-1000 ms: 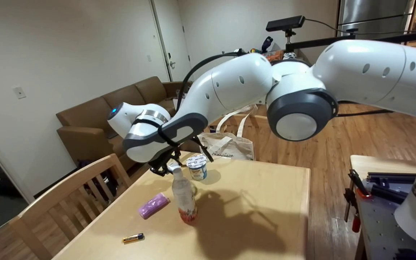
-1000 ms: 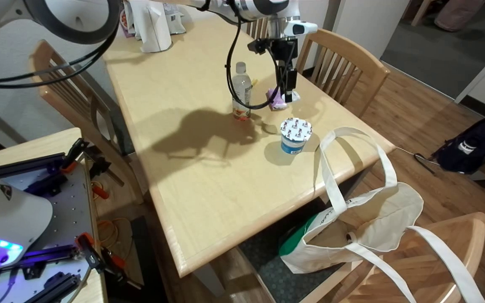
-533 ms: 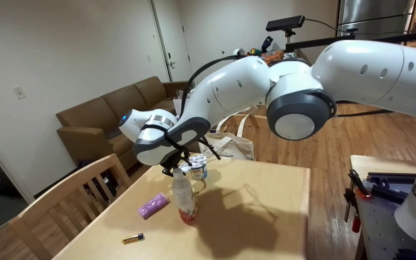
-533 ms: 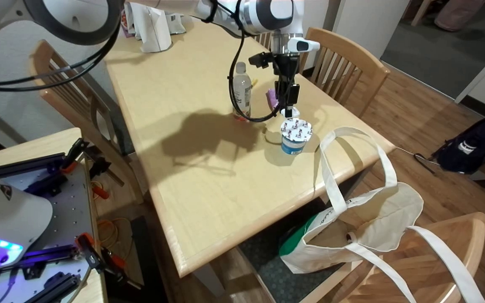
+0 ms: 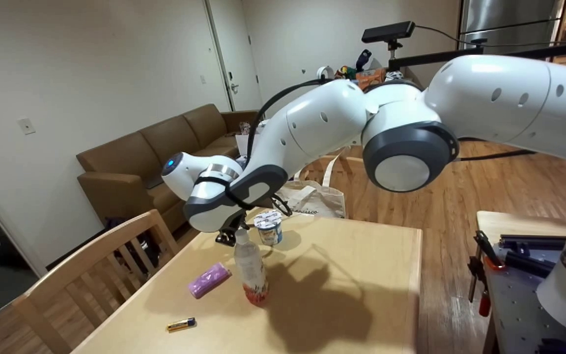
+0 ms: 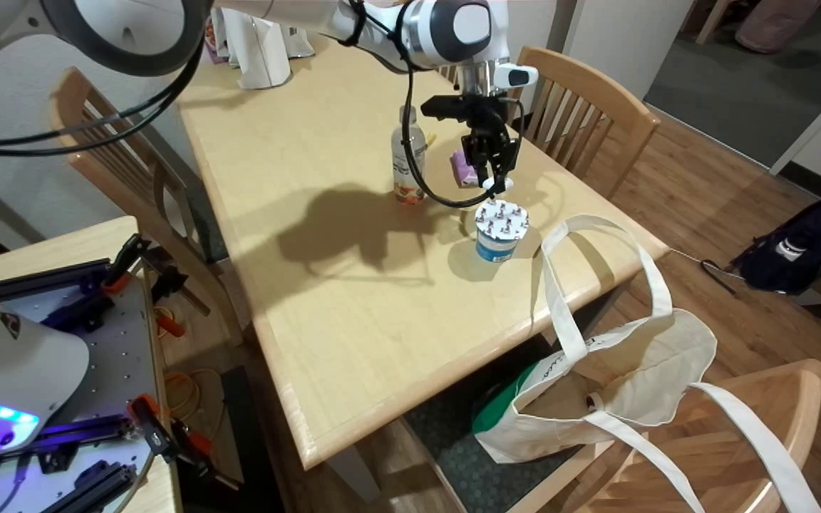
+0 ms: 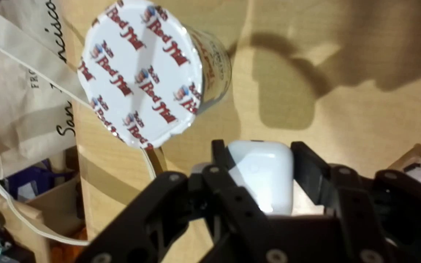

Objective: Pick up the airpods case and put it on the table.

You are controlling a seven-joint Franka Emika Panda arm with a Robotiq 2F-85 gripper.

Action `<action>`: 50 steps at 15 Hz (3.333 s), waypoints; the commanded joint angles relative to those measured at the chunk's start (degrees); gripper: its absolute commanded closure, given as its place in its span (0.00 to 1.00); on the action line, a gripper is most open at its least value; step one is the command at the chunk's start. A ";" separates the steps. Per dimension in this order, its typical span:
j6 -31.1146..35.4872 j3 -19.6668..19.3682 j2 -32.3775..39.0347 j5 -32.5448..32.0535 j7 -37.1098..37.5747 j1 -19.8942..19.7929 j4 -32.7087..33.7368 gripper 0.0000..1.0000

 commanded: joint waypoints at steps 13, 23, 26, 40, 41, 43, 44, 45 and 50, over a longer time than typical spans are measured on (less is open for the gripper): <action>-7.49 9.34 1.75 -2.02 -23.53 -3.66 1.14 0.77; -10.23 7.67 4.91 -1.04 -13.88 -3.79 5.65 0.77; -9.01 6.69 5.43 -1.11 -8.87 -3.74 6.33 0.77; -12.24 5.73 9.82 -0.70 -4.42 -3.59 12.63 0.15; -12.95 5.78 9.55 -0.42 -4.16 -3.79 12.62 0.09; -14.01 5.87 8.78 0.08 -3.16 -4.25 12.32 0.01; -15.03 5.80 8.21 0.17 -2.68 -4.45 12.06 0.00; -15.99 5.59 7.86 0.02 -2.11 -4.56 11.97 0.00; -20.86 7.39 4.10 1.44 -5.87 -7.11 11.04 0.00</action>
